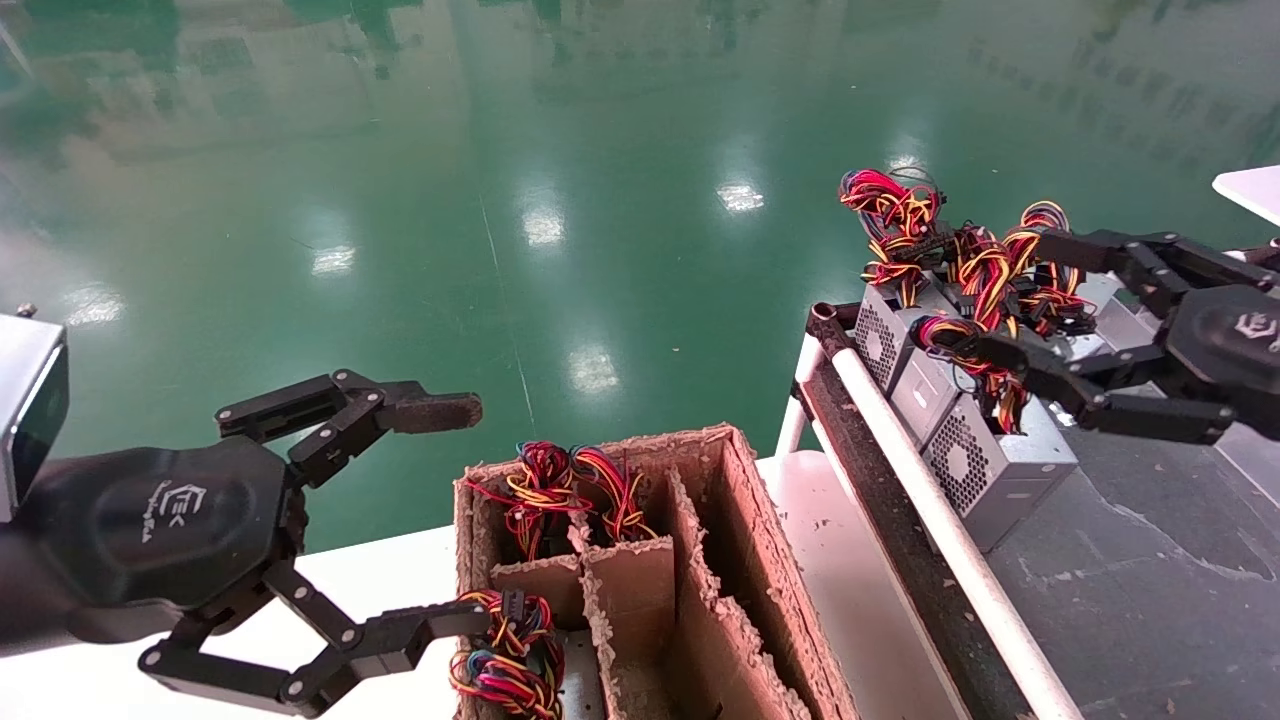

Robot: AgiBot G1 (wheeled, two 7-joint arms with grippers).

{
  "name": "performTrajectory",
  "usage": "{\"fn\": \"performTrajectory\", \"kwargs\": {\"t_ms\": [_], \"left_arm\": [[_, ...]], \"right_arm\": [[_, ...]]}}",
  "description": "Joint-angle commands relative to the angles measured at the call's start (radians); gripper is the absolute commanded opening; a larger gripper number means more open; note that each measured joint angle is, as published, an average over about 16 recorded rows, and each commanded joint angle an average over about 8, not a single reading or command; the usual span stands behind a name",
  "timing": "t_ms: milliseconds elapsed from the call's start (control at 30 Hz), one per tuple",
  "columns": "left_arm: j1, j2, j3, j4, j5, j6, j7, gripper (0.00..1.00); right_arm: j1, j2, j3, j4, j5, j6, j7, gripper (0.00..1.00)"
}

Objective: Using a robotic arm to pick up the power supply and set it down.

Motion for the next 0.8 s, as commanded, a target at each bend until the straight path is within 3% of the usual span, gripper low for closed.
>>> {"fn": "performTrajectory", "kwargs": {"t_ms": [33,800], "left_arm": [[0.000,0.000,0.000,0.000,0.000,0.000,0.000,1.00],[0.000,0.000,0.000,0.000,0.000,0.000,0.000,1.00]], "right_arm": [[-0.010,-0.001,-0.002,0.027,0.007,0.000,0.011,1.00],[-0.121,-0.007,-0.021,0.345,0.092,-0.002,0.141,1.00]]}}
